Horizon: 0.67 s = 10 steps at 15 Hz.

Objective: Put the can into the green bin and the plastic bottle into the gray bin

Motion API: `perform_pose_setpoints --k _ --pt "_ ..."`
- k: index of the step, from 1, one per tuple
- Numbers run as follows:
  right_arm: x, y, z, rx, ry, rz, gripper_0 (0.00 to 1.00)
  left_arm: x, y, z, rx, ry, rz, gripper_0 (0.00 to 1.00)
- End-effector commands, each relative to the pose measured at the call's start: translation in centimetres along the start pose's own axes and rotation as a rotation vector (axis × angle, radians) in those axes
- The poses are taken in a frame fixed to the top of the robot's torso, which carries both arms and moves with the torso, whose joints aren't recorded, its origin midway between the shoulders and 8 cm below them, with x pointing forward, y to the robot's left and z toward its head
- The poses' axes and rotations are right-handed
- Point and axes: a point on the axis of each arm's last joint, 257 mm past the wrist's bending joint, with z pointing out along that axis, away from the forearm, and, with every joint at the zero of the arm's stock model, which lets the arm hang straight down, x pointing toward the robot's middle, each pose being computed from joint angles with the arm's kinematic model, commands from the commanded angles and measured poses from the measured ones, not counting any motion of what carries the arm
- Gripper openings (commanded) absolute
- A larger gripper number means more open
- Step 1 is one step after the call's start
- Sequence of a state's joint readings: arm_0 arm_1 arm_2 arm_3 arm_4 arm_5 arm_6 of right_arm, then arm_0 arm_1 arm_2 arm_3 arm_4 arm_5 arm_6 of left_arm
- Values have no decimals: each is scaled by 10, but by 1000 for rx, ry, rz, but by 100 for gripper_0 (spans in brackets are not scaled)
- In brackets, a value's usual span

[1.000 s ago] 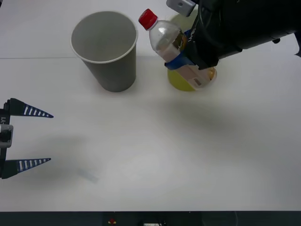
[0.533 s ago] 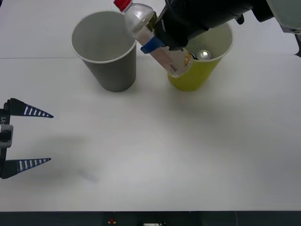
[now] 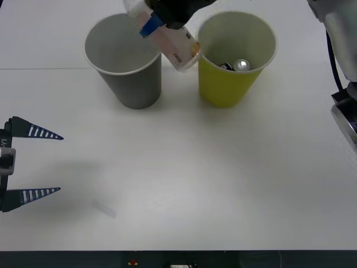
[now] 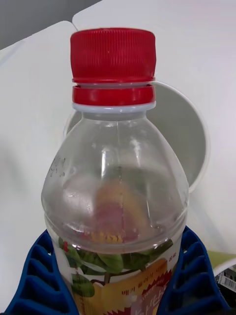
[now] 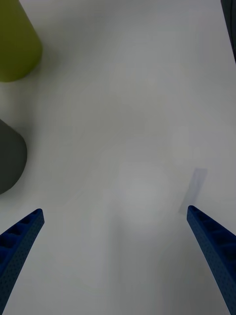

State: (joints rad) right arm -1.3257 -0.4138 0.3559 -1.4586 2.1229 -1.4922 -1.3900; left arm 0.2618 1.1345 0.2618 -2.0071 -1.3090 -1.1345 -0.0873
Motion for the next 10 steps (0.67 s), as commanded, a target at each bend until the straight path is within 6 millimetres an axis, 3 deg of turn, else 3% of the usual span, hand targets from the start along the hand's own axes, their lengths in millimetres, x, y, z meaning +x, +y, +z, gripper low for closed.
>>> perform_pose_setpoints --k 1,10 --pt "-21 -8 14 22 -33 31 0 0 0 0 0 0 0 100" --pt "-51 -13 48 37 -43 71 0 0 0 0 0 0 0 100"
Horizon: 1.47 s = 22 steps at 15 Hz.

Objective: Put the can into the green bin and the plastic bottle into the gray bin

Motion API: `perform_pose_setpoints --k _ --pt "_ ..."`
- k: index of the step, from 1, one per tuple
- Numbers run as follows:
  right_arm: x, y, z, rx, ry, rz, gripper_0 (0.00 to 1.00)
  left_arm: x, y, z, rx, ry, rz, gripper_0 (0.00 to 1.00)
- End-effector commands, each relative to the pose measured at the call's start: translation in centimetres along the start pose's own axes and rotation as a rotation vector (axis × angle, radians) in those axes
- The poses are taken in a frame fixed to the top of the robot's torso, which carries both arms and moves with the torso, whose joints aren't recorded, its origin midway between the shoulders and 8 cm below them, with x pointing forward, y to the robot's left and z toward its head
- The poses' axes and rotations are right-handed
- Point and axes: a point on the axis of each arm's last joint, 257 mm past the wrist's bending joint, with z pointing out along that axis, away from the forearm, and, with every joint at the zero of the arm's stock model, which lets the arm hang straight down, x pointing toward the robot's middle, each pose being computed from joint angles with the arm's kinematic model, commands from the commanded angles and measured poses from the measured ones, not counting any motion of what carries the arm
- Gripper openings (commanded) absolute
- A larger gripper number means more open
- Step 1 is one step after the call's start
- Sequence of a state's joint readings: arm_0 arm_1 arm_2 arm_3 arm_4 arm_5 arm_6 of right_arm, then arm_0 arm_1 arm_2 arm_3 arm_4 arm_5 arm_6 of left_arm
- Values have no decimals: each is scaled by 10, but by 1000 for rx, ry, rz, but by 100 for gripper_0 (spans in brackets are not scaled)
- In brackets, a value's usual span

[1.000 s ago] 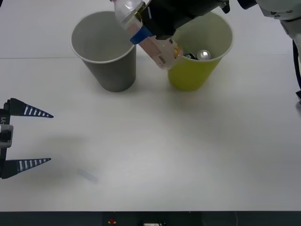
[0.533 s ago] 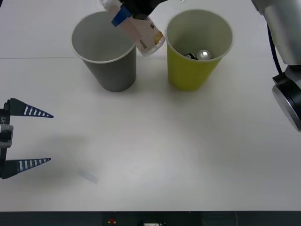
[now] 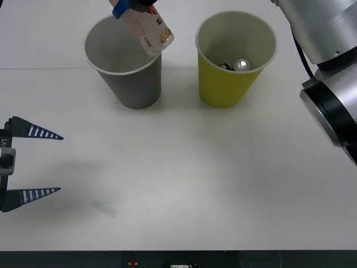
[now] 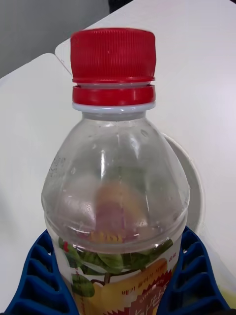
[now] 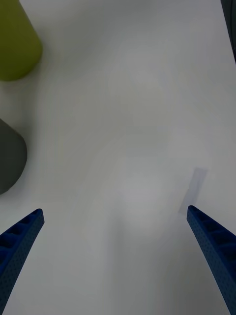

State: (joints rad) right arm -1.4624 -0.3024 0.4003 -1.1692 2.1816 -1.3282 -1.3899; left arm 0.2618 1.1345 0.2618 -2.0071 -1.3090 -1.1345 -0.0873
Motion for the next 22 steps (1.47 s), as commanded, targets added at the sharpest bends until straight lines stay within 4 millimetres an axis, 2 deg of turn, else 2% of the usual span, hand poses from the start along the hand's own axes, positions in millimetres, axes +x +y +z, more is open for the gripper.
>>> perform_pose_setpoints --k 1,5,8,16,17,18,19,22 --pt "-6 2 15 -3 0 8 0 0 0 0 0 0 0 100" --pt "-21 -1 38 21 -28 37 0 0 0 0 0 0 0 100" --pt "-22 -4 49 43 -23 37 0 0 0 0 0 0 0 100" --pt "-23 3 54 31 -31 36 0 0 0 0 0 0 0 100" --pt "-24 3 54 28 -36 36 13 0 0 0 0 0 0 100" --pt "-28 2 53 31 -48 23 75 0 0 0 0 0 0 100" --pt "-28 1 53 35 -50 13 98 0 0 0 0 0 0 100" --pt "-30 1 53 37 -56 6 100 0 0 0 0 0 0 100"
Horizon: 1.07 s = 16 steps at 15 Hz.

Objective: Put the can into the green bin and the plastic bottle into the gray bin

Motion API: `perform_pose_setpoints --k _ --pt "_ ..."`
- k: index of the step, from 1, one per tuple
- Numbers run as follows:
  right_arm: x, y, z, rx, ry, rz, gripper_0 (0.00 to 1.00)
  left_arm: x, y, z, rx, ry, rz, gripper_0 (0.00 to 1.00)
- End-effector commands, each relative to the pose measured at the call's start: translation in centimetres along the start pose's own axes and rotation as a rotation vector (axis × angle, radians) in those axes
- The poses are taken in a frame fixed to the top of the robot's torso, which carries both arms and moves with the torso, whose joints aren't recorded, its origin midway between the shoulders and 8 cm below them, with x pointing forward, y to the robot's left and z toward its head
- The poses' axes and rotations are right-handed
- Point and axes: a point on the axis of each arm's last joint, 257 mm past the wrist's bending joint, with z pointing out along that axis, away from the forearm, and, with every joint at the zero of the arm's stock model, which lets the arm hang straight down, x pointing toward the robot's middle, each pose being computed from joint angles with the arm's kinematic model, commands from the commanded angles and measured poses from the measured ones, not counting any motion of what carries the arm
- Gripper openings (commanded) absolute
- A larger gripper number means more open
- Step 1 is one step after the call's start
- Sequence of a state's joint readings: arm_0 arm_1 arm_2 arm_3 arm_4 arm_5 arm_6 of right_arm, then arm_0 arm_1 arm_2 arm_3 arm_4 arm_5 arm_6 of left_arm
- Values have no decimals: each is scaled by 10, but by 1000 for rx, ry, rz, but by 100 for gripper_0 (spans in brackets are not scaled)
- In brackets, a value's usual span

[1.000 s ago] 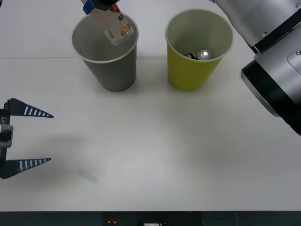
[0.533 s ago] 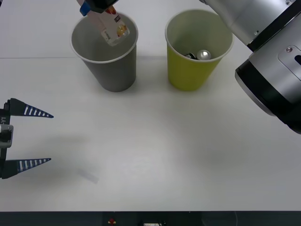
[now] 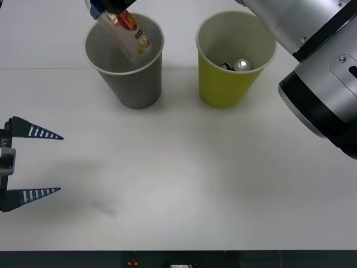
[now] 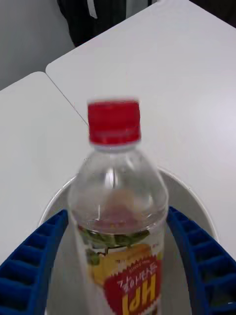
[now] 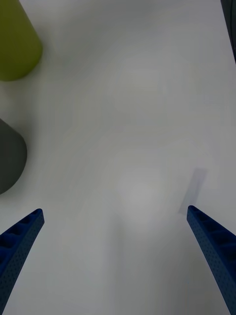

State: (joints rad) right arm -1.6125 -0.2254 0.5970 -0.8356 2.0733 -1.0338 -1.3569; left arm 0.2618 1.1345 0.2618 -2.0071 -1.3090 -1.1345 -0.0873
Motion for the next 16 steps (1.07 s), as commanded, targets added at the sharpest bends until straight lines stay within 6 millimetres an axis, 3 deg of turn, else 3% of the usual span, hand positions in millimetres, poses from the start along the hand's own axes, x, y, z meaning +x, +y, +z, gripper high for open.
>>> perform_pose_setpoints --k 1,12,16 --pt "0 0 0 2 0 -3 100 0 0 0 0 0 0 100" --pt "0 -2 -2 1 -1 -21 100 0 0 0 0 0 0 100" --pt "-4 -1 -16 -22 11 -29 100 0 0 0 0 0 0 100"
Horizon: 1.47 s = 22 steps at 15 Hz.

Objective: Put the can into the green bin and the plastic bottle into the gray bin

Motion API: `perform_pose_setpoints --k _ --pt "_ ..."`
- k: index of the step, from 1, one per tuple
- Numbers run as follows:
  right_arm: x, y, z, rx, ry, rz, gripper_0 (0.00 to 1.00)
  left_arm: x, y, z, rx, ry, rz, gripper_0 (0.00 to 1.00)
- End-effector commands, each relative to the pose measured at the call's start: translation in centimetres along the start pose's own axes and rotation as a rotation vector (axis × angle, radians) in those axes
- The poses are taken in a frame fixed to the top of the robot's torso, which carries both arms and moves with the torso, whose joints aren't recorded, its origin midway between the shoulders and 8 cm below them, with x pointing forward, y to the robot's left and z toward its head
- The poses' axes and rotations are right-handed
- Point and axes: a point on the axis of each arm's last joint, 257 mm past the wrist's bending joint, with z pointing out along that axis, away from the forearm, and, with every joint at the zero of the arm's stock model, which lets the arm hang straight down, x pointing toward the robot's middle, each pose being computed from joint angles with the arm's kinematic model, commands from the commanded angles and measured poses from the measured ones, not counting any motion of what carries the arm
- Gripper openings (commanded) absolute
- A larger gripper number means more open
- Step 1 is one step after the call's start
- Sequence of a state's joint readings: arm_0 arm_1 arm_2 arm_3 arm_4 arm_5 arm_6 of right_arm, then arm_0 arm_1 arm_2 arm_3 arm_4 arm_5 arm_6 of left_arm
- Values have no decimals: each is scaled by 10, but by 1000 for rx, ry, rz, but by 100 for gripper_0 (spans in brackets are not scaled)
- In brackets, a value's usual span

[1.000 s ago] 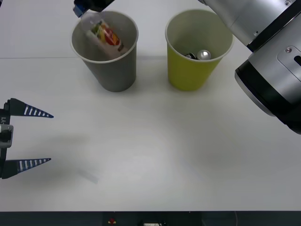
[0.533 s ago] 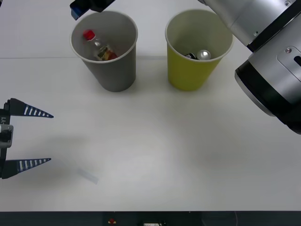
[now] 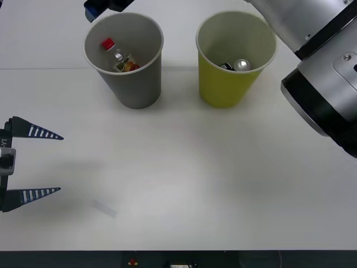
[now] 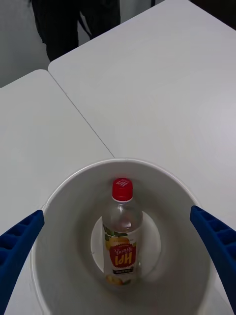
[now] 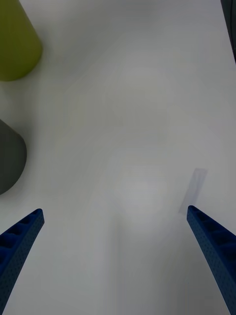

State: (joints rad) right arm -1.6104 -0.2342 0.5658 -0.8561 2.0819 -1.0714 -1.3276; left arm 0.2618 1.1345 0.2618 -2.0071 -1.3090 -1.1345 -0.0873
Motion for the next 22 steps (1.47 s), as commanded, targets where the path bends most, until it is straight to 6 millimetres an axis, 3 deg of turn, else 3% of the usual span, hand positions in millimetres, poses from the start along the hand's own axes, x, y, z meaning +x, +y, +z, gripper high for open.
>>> perform_pose_setpoints --k 1,7,10,22 --pt "-3 1 -11 -21 4 -7 100 0 0 0 0 0 0 100" --pt "13 2 -35 -46 -90 -40 100 0 0 0 0 0 0 100" --pt "17 7 -57 -57 -88 -73 100 0 0 0 0 0 0 100" --pt "83 34 -115 -74 -242 -172 100 0 0 0 0 0 0 100"
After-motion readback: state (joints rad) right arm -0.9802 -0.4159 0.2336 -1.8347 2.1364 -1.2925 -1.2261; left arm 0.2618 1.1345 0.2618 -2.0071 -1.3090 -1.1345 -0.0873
